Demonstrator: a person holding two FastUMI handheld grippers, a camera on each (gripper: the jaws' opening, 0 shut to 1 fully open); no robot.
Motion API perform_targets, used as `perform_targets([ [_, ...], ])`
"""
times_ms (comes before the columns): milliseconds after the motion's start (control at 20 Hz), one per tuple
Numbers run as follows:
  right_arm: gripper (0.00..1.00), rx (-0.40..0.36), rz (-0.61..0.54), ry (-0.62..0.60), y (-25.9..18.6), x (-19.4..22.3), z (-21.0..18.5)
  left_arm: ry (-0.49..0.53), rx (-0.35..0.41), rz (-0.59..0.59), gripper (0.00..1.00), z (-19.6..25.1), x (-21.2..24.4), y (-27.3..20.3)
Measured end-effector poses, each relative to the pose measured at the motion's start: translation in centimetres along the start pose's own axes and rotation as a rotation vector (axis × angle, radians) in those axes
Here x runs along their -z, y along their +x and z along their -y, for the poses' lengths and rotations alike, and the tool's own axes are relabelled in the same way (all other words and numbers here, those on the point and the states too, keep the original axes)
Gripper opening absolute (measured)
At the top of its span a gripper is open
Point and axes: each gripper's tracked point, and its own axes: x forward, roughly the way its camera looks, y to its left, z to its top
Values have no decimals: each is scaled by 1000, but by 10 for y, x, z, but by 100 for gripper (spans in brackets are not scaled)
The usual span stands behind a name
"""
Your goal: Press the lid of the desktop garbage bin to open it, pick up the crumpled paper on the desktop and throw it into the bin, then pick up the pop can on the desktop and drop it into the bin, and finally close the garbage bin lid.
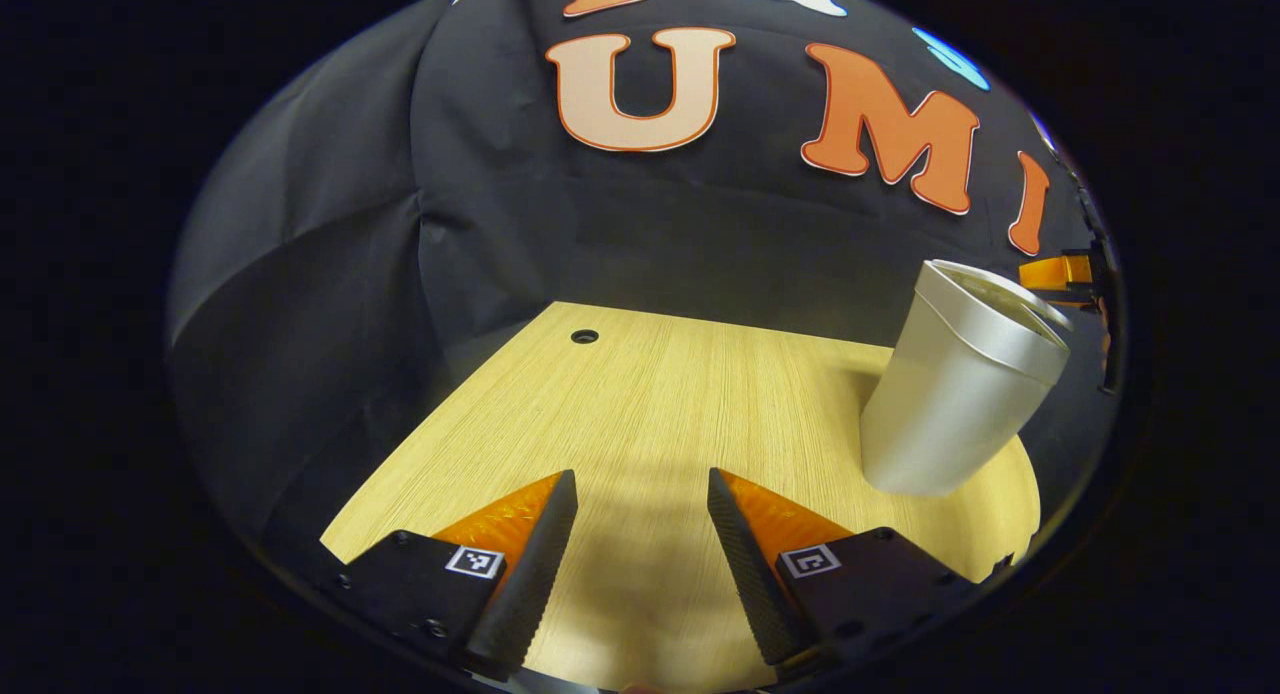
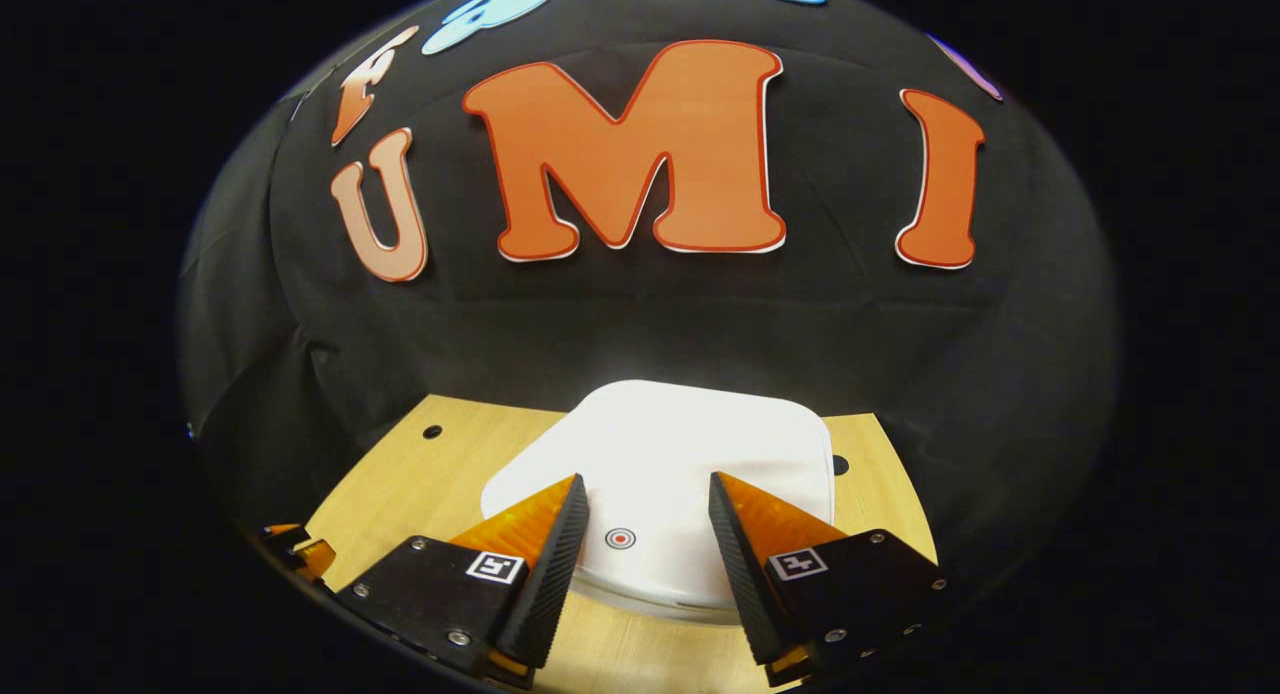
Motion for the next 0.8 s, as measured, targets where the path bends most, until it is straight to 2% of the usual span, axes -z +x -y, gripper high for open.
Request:
perform_targets([
  [400,51,7,-11,-39,-10,20,-10,33,33,-20,84,3,4,-1],
  [600,43,17,-13,-32,-12,23,-12,58,48,-26,84,6,3,-2],
  [800,42,20,-34,-28,-11,27,-12,75,57,-12,85,7,-3,-3],
])
